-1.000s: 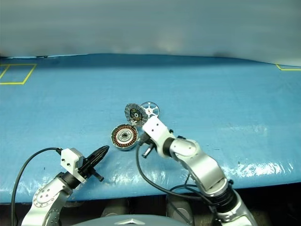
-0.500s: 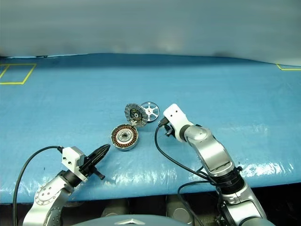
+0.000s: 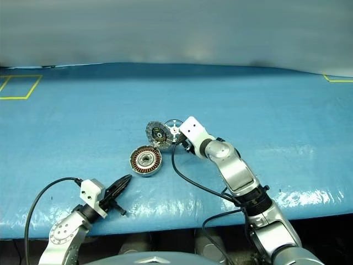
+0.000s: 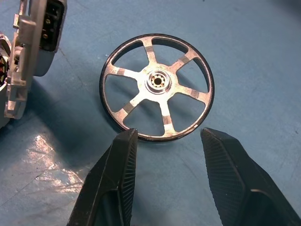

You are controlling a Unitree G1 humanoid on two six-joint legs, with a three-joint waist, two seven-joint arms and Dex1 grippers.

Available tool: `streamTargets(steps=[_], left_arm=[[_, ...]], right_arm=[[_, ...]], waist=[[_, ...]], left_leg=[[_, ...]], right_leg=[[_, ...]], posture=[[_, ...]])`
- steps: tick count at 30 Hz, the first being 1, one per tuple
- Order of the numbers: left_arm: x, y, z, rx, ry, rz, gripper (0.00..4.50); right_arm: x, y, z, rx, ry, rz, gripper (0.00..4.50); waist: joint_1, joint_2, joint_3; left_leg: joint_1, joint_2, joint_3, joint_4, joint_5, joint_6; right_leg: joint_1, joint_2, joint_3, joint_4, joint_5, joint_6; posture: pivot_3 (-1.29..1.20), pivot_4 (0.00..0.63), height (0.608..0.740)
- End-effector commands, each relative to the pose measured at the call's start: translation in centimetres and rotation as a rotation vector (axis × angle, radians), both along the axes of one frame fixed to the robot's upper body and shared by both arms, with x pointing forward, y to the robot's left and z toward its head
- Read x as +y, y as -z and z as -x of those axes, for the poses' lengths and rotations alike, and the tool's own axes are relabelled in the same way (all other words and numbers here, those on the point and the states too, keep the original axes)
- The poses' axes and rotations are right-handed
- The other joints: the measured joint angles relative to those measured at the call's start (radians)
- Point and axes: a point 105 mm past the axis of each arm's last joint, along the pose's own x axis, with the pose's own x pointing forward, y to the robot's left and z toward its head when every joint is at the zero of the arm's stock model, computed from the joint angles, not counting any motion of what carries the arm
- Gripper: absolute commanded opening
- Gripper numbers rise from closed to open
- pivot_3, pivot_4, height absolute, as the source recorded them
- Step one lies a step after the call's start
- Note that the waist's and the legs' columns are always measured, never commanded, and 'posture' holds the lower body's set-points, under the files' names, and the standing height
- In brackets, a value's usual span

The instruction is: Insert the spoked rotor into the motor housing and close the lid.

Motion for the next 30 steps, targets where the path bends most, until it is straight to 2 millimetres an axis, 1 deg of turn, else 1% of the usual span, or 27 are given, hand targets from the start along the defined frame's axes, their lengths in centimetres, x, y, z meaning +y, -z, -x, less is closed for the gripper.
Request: streamTargets(steps=[1,4,9,17,30], left_arm=[[-0.2,-0.7,0.2,-0.027,-0.007,-0.004,0.0],[-0.7,-1.2,0.3,-0.035,-0.006,-0.001,0.0],[-1.0,-1.4,0.3,-0.034,-0.01,0.004,0.0],[-1.5,-2.2,0.3,-0.049,-0.012,0.006,0.0],[-1.1,-1.8,0.2,-0.043,-0.022,0.005,0.0]], right_arm=[[0.9,-1.2,-0.4,-0.059,-0.028,-0.023,2.25],[1.4,-1.0,-0.6,-0.062,-0.033,-0.035,2.25],[1.8,-1.0,-1.2,-0.065,-0.021,-0.061,2.25],[1.8,-0.4,-2.0,-0.067,0.001,-0.057,2.25],[1.8,1.5,-2.1,-0.021,0.001,-0.045,2.25]], waist=[[0.0,0.0,0.0],[-0.002,0.0,0.0],[-0.001,0.0,0.0],[-0.001,0.0,0.0],[-0.003,0.0,0.0]], left_leg=[[0.0,0.0,0.0,0.0,0.0,0.0],[0.0,0.0,0.0,0.0,0.0,0.0],[0.0,0.0,0.0,0.0,0.0,0.0],[0.0,0.0,0.0,0.0,0.0,0.0],[0.001,0.0,0.0,0.0,0.0,0.0]], right_leg=[[0.0,0.0,0.0,0.0,0.0,0.0],[0.0,0.0,0.0,0.0,0.0,0.0],[0.0,0.0,0.0,0.001,0.0,0.0],[0.0,0.0,0.0,0.0,0.0,0.0],[0.001,0.0,0.0,0.001,0.0,0.0]], posture=[[0.0,0.15,0.74],[0.0,0.15,0.74],[0.0,0.15,0.74],[0.0,0.15,0.74],[0.0,0.15,0.74]])
